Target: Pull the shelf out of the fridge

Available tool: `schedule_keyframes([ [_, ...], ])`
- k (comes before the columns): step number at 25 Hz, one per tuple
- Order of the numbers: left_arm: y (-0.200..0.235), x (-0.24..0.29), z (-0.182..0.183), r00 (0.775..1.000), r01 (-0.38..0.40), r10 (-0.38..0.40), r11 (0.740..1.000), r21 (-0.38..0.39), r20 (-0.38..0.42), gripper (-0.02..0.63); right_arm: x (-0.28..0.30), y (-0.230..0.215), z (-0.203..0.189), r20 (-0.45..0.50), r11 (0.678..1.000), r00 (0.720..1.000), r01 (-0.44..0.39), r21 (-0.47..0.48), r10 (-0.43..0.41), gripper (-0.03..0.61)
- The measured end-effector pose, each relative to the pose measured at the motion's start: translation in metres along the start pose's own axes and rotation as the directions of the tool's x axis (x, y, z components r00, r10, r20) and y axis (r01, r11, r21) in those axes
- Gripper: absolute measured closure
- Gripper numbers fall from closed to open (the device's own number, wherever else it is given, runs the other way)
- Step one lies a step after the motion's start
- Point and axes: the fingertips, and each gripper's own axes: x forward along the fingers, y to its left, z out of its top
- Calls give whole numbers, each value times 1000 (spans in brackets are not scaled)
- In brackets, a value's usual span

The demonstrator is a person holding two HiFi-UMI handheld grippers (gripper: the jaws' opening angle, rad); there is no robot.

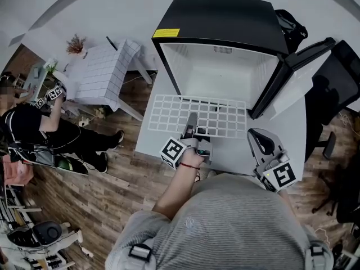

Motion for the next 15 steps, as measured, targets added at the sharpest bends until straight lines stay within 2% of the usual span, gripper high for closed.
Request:
schedule_keyframes([
  [3,-29,-9,20,997,74,-78,991,109,30,577,1,1,-1,8,1000,1000,-9,-1,9,565],
  [4,-38,-13,27,995,87,-94,979,185,32,577,1,2,0,11,1000,1000,-10,1,10,565],
  [5,-45,-18,36,995,81,-94,954,289,31,577,2,1,0,12,1000,1000,-11,3,11,565],
  [6,-51,-24,44,996,70,-89,917,393,29,577,2,1,0,12,1000,1000,-11,4,11,565],
  [8,-64,-33,56,996,58,-89,833,551,29,577,3,1,1,13,1000,1000,-14,3,14,565],
  [12,-85,-48,67,994,56,-107,668,742,21,577,5,6,3,25,1000,999,-29,-4,29,565],
  [13,-89,-51,67,995,54,-104,614,787,13,577,6,8,3,26,999,999,-34,-6,34,565],
  [15,-95,-54,66,996,46,-85,475,879,-7,577,8,11,4,26,999,999,-42,-9,42,565],
])
